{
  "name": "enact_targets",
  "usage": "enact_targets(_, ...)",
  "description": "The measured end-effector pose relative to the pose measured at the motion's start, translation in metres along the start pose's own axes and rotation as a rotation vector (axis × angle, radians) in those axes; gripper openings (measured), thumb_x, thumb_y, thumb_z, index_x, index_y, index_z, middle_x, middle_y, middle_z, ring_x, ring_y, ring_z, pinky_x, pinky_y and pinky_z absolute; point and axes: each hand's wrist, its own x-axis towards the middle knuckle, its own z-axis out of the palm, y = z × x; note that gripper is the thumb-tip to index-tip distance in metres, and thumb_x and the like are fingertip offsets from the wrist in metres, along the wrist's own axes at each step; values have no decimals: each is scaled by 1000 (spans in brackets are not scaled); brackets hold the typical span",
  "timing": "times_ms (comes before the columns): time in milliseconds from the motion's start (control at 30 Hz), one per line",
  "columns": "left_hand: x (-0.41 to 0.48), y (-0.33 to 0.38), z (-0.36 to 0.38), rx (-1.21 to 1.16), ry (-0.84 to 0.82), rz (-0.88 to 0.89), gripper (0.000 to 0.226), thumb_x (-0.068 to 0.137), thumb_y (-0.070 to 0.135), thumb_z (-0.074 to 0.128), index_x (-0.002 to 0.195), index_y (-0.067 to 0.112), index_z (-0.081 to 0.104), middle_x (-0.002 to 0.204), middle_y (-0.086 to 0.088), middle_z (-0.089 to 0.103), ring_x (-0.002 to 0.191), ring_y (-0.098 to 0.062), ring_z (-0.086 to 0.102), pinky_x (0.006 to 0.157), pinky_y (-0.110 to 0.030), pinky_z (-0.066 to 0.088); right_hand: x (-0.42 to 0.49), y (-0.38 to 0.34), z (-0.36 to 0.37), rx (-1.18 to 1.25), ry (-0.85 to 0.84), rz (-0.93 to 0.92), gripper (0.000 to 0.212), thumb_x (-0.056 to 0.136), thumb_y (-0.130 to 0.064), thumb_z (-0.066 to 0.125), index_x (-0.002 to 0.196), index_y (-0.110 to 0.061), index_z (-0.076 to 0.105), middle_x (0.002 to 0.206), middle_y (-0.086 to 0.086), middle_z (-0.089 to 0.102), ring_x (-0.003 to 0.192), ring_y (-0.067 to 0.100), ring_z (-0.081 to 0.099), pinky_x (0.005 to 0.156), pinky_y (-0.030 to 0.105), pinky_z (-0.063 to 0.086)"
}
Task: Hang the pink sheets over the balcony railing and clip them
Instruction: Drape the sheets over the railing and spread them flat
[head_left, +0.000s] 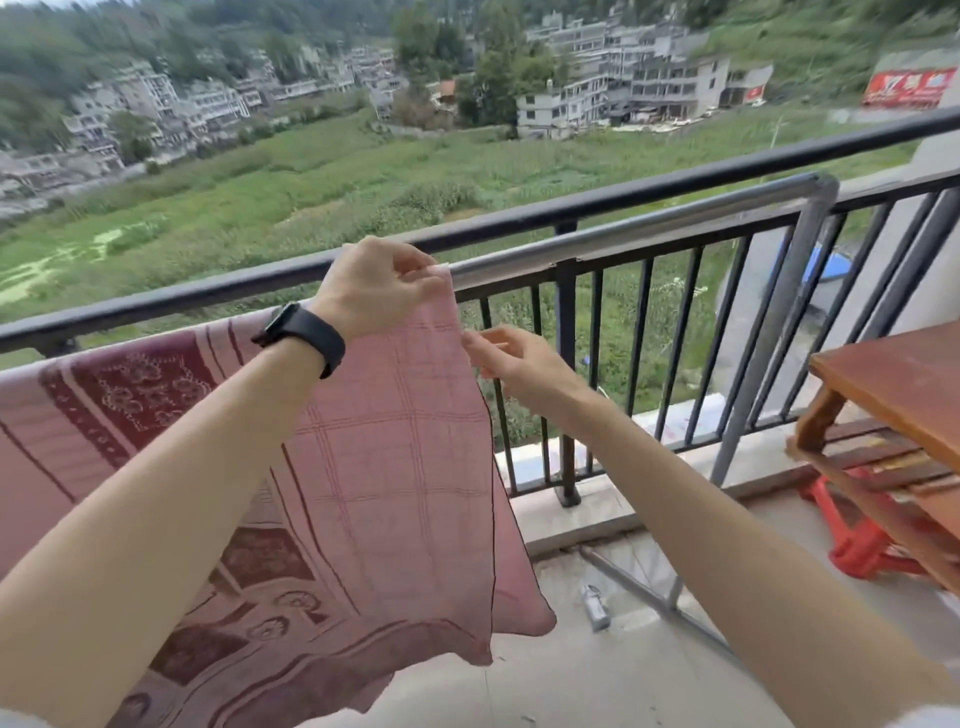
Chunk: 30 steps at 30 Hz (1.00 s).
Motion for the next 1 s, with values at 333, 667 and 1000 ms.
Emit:
enact_targets(333,7,9,27,191,246,38,27,78,52,71,97,34,65,96,9,69,87,-16,63,70,-32,50,36,-1,8,63,55,-2,50,88,-51,66,124,-18,55,113,-6,64,104,11,63,91,39,54)
enact_targets(667,29,-15,-2,70,-147,34,48,87,66,53,115,30,66,103,8,67,92,-11,61,74,-29,46,14,21,-50,-29,582,-165,31,100,-44,52,87,-20,64,81,2,65,67,13,56,58,24,46)
enact_targets(1000,62,45,34,-6,-292,116,62,86,74,43,77,16,65,69,-2,60,59,-18,51,54,-27,41,-8,30,-81,-63,541,14,61,93,-52,60,47,-24,32,42,-15,31,40,8,31,40,20,23)
